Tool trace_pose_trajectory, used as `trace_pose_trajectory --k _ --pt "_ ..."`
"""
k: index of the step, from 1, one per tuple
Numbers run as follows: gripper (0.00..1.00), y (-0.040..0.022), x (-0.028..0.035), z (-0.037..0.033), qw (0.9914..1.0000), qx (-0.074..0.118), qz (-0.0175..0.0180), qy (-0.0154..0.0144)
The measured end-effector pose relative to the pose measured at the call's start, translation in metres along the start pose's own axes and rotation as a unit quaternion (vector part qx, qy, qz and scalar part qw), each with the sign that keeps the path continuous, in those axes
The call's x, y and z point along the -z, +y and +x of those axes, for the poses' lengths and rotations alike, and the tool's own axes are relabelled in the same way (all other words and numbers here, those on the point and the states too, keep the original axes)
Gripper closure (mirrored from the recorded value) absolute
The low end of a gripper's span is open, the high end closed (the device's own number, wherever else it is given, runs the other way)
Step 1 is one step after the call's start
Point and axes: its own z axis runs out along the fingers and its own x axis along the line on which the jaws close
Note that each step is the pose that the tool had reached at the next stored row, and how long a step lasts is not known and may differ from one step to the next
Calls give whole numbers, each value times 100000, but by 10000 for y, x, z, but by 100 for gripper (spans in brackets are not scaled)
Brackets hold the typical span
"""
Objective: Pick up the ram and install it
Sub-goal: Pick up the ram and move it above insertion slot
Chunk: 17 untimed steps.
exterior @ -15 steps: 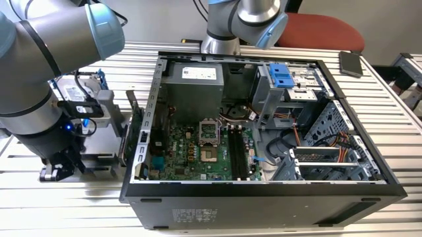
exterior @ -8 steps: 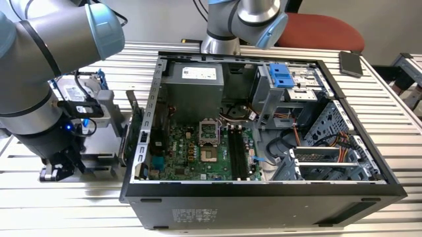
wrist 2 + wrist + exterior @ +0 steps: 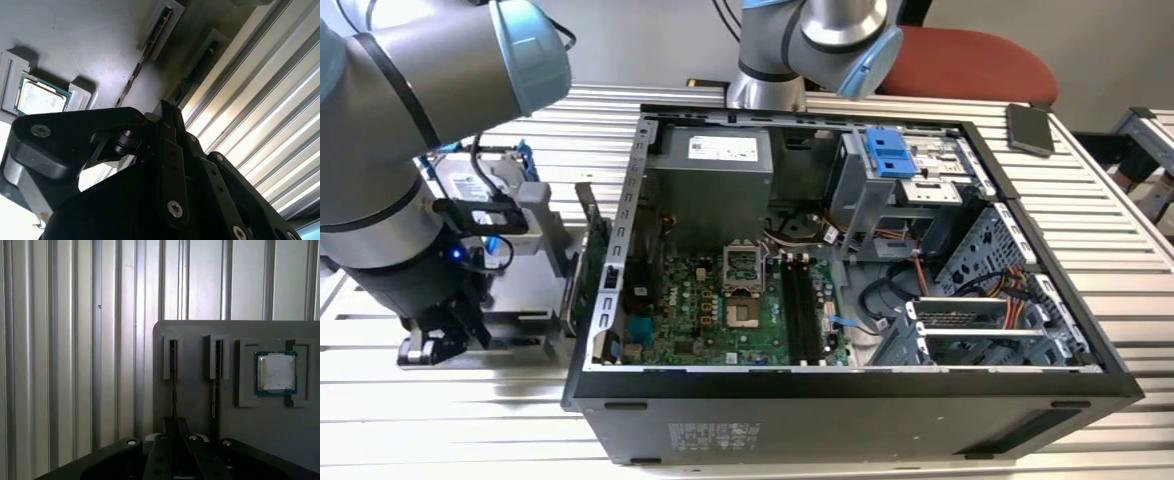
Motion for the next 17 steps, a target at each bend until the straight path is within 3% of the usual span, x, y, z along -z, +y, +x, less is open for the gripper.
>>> trace_pose_trajectory --k 17 --pt "100 5 223 -1 100000 -4 -4 11"
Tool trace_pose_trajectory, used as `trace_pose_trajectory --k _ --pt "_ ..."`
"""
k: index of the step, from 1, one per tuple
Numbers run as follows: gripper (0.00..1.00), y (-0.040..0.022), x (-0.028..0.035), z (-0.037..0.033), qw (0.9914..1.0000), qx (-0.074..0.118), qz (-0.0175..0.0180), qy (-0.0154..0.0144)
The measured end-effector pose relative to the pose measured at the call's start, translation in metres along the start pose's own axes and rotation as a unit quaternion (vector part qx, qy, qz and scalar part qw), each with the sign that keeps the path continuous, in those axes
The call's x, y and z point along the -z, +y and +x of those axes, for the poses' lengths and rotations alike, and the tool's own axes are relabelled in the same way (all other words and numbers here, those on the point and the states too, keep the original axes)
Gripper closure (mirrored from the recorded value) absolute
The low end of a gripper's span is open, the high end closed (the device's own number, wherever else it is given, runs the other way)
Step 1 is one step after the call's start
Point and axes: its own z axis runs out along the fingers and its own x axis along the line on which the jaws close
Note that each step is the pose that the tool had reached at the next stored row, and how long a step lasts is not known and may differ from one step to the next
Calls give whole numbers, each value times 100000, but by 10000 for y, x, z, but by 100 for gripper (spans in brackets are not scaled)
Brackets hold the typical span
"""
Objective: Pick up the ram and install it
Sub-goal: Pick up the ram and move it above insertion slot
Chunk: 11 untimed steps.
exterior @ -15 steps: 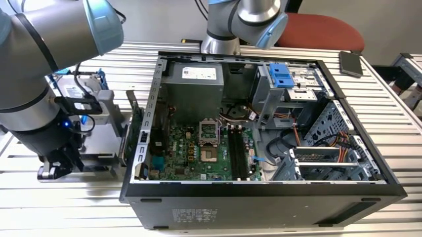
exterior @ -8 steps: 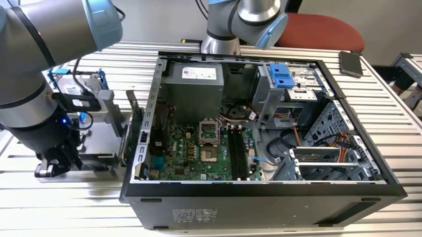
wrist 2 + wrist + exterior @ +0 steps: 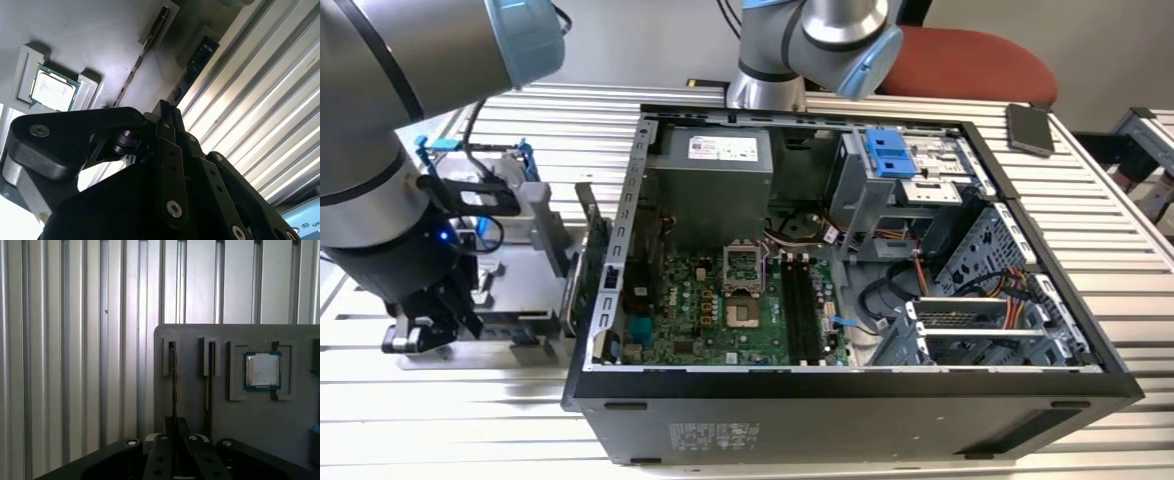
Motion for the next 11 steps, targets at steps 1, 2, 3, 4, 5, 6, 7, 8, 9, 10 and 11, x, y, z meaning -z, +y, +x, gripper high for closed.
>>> trace_pose_trajectory --k 1,2,3,4,5,6,7,8,9,10,11 --pt "100 0 13 0 100000 3 -1 0" --pt "100 0 26 0 100000 2 0 -1" --pt "100 0 38 0 100000 2 0 0" --pt "100 1 51 0 100000 3 1 3" --pt "100 1 62 0 100000 2 1 3" --pt "100 1 77 0 100000 1 0 7" --pt "100 2 93 0 100000 2 2 11" --pt "100 2 104 0 100000 2 2 9" --pt "100 2 112 -1 100000 1 -5 16" --pt "100 2 119 -1 100000 4 4 9" --pt "100 2 128 -1 100000 4 3 10"
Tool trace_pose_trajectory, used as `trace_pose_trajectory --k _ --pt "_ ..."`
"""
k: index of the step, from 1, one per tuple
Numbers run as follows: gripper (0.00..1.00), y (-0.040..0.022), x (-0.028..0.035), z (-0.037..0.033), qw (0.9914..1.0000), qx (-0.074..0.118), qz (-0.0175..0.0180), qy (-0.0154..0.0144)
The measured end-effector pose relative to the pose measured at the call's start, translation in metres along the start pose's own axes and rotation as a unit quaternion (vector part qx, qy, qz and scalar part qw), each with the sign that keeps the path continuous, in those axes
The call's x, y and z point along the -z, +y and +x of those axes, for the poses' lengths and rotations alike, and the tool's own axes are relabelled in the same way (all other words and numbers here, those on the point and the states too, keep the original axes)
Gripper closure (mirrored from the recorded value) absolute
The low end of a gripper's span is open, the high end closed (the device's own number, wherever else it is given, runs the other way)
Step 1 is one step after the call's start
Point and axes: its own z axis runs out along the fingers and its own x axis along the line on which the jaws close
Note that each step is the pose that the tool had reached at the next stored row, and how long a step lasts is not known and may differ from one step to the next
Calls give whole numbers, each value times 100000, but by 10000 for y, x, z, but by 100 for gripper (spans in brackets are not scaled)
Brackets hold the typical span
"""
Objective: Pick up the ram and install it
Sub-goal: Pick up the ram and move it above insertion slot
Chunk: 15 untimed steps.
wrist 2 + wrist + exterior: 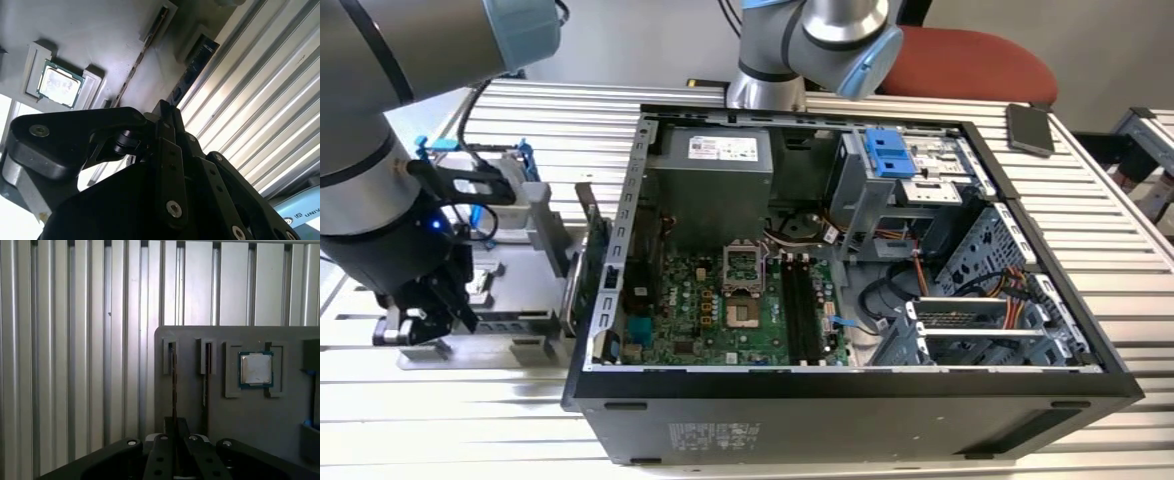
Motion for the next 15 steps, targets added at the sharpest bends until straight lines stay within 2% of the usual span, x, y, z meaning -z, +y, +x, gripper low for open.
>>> trace_pose_trajectory --k 15 --pt "100 5 225 -1 100000 4 0 -10"
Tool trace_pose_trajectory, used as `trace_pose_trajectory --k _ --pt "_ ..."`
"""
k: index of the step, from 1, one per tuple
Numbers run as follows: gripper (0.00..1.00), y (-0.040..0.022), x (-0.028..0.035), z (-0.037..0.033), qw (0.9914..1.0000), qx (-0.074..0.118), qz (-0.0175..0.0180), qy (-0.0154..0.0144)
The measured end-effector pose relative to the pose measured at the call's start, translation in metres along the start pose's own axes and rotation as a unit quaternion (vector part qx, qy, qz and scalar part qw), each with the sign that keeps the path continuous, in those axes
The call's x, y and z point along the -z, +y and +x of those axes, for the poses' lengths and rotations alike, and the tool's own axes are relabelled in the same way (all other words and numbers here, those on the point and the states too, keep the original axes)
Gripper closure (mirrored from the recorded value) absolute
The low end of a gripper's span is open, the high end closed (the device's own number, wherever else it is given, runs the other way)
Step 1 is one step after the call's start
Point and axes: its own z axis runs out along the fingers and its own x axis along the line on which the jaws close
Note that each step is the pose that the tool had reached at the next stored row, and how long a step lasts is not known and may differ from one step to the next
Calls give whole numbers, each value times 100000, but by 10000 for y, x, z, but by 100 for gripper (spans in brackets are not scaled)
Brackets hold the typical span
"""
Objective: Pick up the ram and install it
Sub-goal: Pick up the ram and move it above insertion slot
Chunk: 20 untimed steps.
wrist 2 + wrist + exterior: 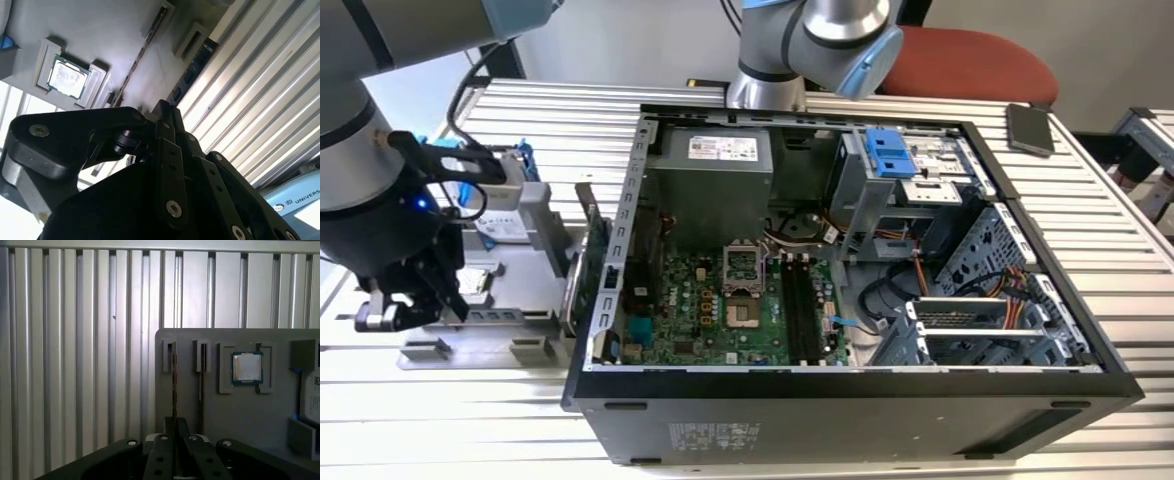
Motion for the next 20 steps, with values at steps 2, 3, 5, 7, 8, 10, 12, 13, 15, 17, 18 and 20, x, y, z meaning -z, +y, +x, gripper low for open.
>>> trace_pose_trajectory --k 2,3,5,7,8,10,12,13,15,17,18,20 --pt "100 2 33 -1 100000 -2 0 -47" --pt "100 3 47 -1 100000 -5 -1 -90" --pt "100 5 75 -2 100000 -11 -4 -190" --pt "100 5 106 -1 100000 -3 0 -219" --pt "100 5 126 -1 100000 1 -5 -215" --pt "100 6 162 -1 100000 1 -2 -220" --pt "100 7 198 -2 100000 2 -4 -218" --pt "100 8 214 -2 100000 0 -3 -221" --pt "100 9 246 -2 100000 -1 0 -221" --pt "100 9 276 -2 100000 -2 0 -219" --pt "100 9 289 -2 100000 -2 -1 -220" --pt "100 10 311 -2 100000 -1 -1 -221"
